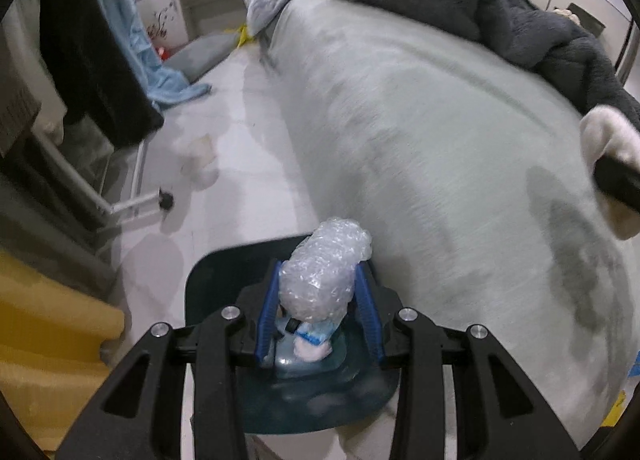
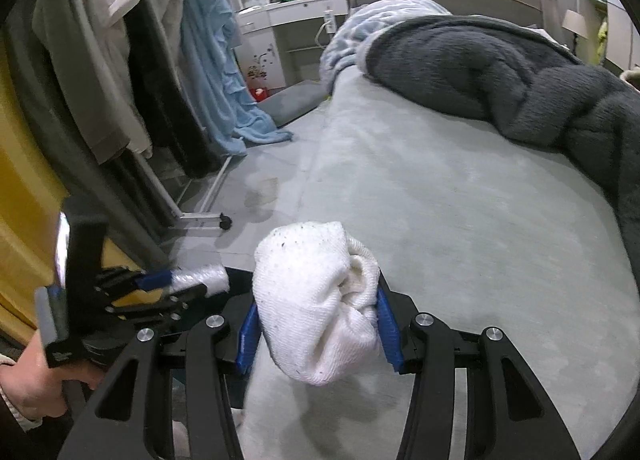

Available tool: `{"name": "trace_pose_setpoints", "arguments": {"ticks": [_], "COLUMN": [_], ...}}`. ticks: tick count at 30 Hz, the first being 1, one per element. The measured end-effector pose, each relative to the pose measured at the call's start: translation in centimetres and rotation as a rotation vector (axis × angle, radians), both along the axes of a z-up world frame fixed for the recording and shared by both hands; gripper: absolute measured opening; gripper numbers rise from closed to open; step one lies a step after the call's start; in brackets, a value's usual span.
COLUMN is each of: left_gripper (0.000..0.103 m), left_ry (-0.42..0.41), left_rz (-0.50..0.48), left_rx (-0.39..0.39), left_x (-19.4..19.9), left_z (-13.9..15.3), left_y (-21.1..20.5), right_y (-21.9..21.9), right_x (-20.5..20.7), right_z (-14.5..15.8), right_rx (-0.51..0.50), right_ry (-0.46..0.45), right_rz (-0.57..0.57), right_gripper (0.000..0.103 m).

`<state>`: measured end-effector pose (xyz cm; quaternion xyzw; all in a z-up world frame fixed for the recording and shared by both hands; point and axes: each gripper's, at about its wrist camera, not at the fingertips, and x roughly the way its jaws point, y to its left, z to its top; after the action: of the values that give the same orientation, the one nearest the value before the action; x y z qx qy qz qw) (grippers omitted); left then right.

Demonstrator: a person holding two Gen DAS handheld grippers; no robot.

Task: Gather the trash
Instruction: 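Carry the bubble wrap and white towel down to the teal bin with both tools, then open the left tool to drop the bubble wrap into the bin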

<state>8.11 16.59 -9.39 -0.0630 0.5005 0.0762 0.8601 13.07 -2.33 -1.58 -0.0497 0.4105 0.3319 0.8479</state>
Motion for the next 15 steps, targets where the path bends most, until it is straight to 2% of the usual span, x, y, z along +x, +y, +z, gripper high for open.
{"name": "trace_pose_setpoints", "arguments": {"ticks": [6,15], "left_gripper": [0.04,0.04], "left_ry": [0.097,0.236], "left_rz": [0.026,0.034], "left_rx": [-0.055,-0.088], "left_x": [-1.0,-2.5], "left_z": [-3.1,-7.2], "left_y": [2.1,4.9], "right_y": [3.7,8.0], "right_x": [-0.8,-1.9], "right_z": [-0.8,-2.1], "right_rx": [-0.012,-0.026], "right_ry": [0.013,0.04], "right_rz": [0.055,0.123], "right_gripper": [0.05,0.05]}}
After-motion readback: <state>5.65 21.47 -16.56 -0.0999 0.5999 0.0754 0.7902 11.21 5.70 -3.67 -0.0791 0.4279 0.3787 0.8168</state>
